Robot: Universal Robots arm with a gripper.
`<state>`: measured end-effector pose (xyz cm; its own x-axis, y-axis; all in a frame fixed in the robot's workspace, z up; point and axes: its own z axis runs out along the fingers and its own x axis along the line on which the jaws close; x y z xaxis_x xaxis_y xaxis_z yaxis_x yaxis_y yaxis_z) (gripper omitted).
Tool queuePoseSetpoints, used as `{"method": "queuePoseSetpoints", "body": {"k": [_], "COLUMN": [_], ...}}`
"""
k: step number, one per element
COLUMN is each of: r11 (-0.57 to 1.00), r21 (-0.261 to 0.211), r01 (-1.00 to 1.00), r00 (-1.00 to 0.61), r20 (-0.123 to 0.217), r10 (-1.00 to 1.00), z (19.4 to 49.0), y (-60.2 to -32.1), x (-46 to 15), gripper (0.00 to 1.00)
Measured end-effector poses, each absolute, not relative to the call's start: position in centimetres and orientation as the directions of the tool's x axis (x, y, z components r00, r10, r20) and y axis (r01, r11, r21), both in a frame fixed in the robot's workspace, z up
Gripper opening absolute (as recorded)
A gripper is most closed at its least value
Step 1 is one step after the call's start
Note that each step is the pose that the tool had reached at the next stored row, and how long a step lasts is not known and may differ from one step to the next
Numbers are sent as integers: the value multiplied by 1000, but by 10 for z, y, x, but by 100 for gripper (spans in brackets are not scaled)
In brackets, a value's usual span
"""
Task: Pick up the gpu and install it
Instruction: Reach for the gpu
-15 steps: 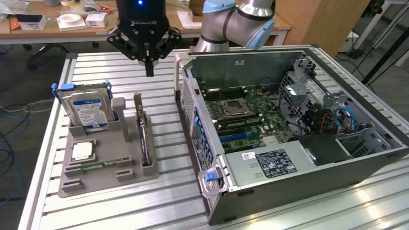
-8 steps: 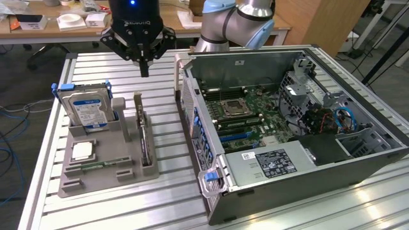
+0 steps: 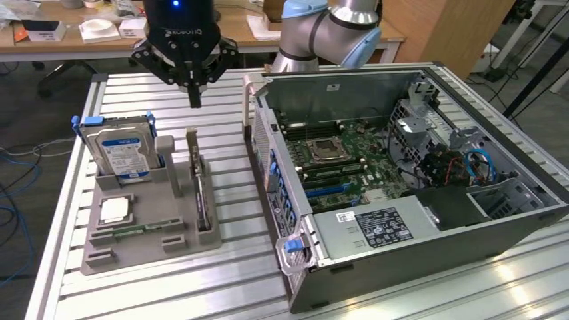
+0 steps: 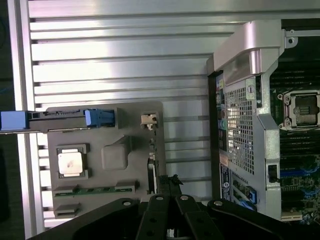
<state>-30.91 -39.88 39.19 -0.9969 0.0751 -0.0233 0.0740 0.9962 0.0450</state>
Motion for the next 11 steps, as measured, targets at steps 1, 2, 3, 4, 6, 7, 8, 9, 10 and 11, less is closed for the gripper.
{"method": "queuePoseSetpoints", "body": {"k": [1, 2, 3, 4, 6, 7, 8, 9, 10, 11], "r11": [996, 996, 996, 996, 996, 996, 996, 996, 996, 996], "r21": [45, 45, 45, 45, 45, 45, 45, 45, 45, 45], "r01": [74, 74, 74, 74, 74, 74, 74, 74, 74, 74], "r00": [-997, -997, -997, -997, -997, -997, -997, -997, -997, -997], "r20": [-23, -23, -23, -23, -23, -23, -23, -23, -23, -23], "r10": [75, 75, 75, 75, 75, 75, 75, 75, 75, 75], "z": [392, 392, 392, 392, 392, 392, 392, 392, 392, 392], "y": [-399, -399, -399, -399, -399, -399, -399, -399, -399, -399], "x": [-310, -311, -312, -313, -316, -317, -318, -319, -320, -321], "gripper": [11, 11, 11, 11, 11, 11, 11, 11, 11, 11]}}
